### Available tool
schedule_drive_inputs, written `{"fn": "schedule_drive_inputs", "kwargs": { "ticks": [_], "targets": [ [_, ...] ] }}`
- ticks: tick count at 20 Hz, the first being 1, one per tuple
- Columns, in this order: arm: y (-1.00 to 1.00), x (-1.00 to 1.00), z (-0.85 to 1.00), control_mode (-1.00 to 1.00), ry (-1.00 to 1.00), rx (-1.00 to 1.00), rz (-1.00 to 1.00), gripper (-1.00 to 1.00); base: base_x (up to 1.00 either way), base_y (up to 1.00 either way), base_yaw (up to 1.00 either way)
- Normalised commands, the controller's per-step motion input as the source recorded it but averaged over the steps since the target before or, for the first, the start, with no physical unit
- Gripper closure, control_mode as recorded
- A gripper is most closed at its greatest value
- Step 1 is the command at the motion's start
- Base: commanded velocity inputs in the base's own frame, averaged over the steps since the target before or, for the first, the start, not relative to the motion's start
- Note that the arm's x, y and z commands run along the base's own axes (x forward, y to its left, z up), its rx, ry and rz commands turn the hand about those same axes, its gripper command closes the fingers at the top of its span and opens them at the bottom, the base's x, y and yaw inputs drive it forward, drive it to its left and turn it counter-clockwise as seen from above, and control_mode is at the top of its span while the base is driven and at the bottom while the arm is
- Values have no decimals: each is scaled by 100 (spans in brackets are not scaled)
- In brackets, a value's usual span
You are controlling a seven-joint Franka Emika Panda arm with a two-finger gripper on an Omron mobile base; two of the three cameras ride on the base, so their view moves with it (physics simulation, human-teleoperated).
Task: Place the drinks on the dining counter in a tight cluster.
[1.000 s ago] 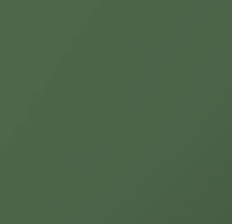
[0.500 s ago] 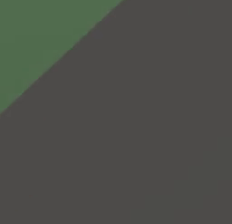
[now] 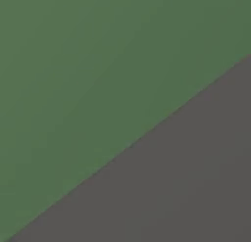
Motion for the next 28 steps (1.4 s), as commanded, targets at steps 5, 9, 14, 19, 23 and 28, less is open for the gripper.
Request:
{"fn": "schedule_drive_inputs", "kwargs": {
  "ticks": [5,9,14,19,23,28],
  "targets": [
    [0,0,0,100,0,0,0,-100,62,-100,42],
    [0,0,0,100,0,0,0,-100,70,-95,51],
    [0,0,0,100,0,0,0,-100,83,-63,31],
    [0,0,0,100,0,0,0,-100,90,2,3],
    [0,0,0,100,0,0,0,-100,36,20,0],
    [0,0,0,100,0,0,0,-100,0,0,0]
  ]
}}
